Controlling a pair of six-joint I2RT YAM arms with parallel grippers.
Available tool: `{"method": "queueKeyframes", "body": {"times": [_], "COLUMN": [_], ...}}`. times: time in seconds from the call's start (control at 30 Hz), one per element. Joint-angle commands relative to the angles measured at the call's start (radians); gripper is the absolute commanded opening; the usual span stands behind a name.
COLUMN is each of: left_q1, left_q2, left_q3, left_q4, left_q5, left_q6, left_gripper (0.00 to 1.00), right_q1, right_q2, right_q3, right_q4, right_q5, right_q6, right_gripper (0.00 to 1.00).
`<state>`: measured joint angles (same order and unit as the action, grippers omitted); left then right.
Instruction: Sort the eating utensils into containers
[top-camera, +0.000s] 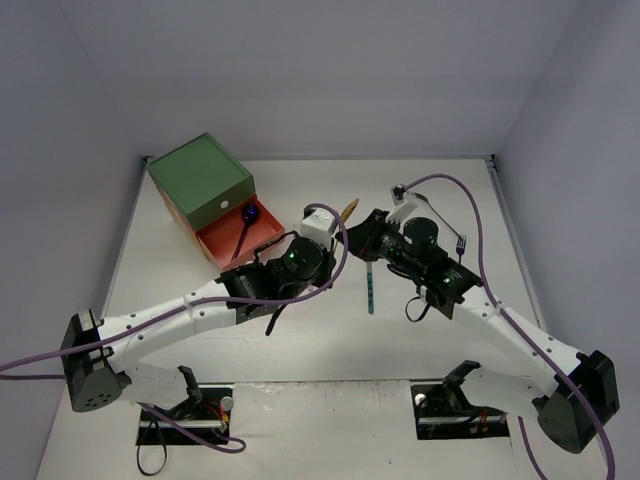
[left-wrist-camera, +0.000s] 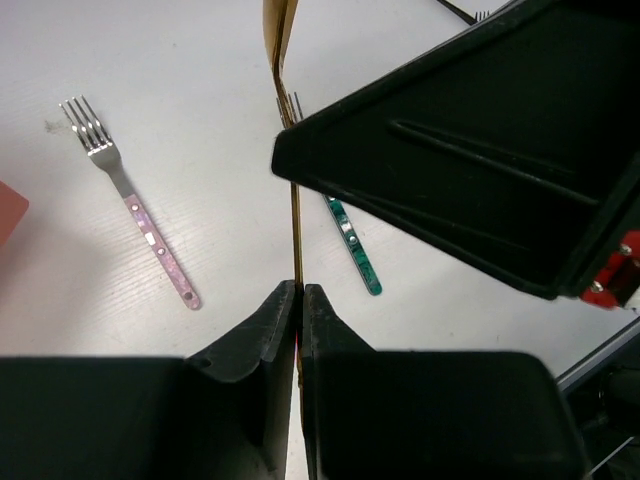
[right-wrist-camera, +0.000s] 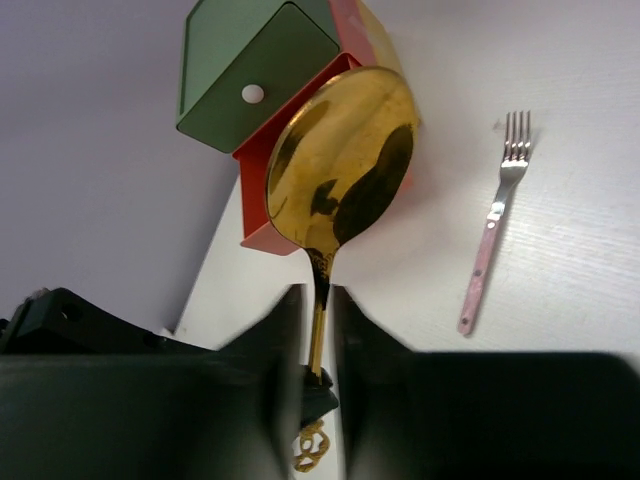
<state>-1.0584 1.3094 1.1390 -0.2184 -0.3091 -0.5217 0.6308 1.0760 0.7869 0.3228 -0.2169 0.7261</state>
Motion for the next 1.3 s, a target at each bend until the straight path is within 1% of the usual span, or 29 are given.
{"method": "queueKeyframes", "body": {"times": [0.0,0.07,0.1,0.17,0.23,0.37,0.4,0.53,0.67,0.8,0.93,1.1,1.17,1.27], "left_q1": [-0.007,0.005,0.012,0.044,0.093,0.218,0.275,0.426,0.573,0.691,0.741,0.746,0.747,0.747], "left_q2": [-0.047,-0.055,-0.058,-0.075,-0.098,-0.131,-0.135,-0.127,-0.085,-0.026,0.032,0.096,0.105,0.096], "left_q3": [0.004,-0.001,-0.004,-0.008,-0.014,-0.019,-0.015,0.011,0.036,0.039,0.04,0.056,0.054,0.045], "left_q4": [0.068,0.041,0.029,-0.005,-0.044,-0.122,-0.135,-0.199,-0.236,-0.242,-0.224,-0.222,-0.222,-0.219], "left_q5": [-0.034,-0.046,-0.05,-0.056,-0.045,0.005,0.018,0.102,0.183,0.234,0.27,0.277,0.278,0.284], "left_q6": [-0.008,-0.006,-0.003,0.002,0.011,0.088,0.113,0.244,0.362,0.414,0.449,0.472,0.468,0.453], "left_gripper": [0.0,0.0,0.0,0.0,0.0,0.0,0.0,0.0,0.0,0.0,0.0,0.0,0.05,0.23], "right_q1": [0.014,0.012,0.012,0.002,-0.011,-0.062,-0.076,-0.155,-0.205,-0.207,-0.207,-0.209,-0.209,-0.209], "right_q2": [-0.02,-0.026,-0.034,-0.047,-0.06,-0.103,-0.112,-0.161,-0.197,-0.203,-0.193,-0.189,-0.189,-0.182], "right_q3": [-0.004,-0.008,-0.011,-0.017,-0.02,-0.028,-0.032,-0.064,-0.09,-0.097,-0.103,-0.104,-0.104,-0.103], "right_q4": [0.099,0.099,0.097,0.088,0.068,0.016,-0.007,-0.048,-0.076,-0.101,-0.113,-0.124,-0.127,-0.133], "right_q5": [-0.015,-0.004,-0.001,0.004,0.004,0.004,0.004,-0.022,-0.051,-0.052,-0.061,-0.064,-0.062,-0.062], "right_q6": [-0.001,-0.009,-0.013,-0.021,-0.031,-0.065,-0.071,-0.089,-0.103,-0.124,-0.138,-0.149,-0.151,-0.155], "right_gripper": [0.3,0.44,0.55,0.64,0.68,0.7,0.7,0.7,0.7,0.71,0.7,0.71,0.7,0.71]}}
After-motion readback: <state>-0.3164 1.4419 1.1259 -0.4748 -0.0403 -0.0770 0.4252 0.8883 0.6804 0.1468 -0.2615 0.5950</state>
